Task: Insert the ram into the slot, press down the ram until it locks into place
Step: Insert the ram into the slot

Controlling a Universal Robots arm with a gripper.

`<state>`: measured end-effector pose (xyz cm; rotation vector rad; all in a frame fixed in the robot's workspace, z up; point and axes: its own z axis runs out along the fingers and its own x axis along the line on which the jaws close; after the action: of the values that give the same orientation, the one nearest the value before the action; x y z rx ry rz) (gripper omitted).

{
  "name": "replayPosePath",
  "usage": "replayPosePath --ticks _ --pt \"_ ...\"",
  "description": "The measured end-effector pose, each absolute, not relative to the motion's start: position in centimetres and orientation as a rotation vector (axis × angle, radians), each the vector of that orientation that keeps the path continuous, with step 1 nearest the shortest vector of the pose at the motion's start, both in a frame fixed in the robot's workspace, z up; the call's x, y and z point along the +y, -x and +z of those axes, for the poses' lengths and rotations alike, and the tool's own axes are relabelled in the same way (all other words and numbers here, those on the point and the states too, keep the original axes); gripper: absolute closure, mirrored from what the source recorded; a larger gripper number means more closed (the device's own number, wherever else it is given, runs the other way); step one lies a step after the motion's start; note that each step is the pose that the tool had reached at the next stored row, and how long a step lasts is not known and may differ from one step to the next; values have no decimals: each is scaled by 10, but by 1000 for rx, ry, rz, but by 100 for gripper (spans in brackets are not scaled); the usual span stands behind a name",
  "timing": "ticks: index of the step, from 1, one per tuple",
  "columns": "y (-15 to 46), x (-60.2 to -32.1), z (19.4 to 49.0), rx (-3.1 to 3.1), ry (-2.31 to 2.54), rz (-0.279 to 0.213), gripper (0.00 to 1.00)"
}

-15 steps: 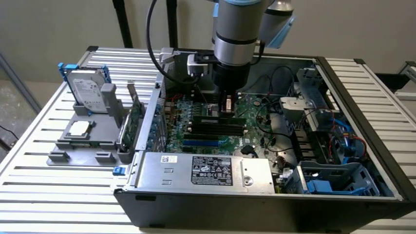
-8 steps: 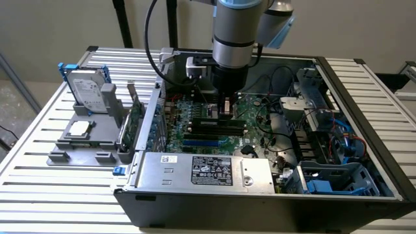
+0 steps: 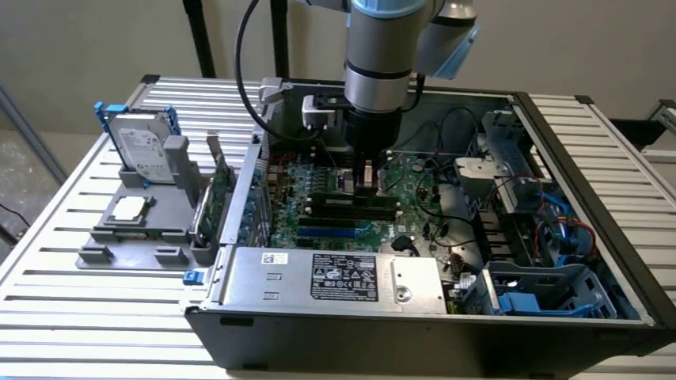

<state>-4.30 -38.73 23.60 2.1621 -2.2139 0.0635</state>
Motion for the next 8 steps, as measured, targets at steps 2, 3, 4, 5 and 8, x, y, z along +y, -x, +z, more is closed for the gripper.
replayPosePath --ticks 2,3,4,5,8 --pt "43 -387 235 -2213 -2161 69 86" --pt "43 -387 234 -2212 -2161 71 86" --pt "43 -386 234 -2212 -2160 72 86" --pt "44 -386 233 -2212 -2160 72 86" --pt "44 -385 232 -2212 -2160 74 86"
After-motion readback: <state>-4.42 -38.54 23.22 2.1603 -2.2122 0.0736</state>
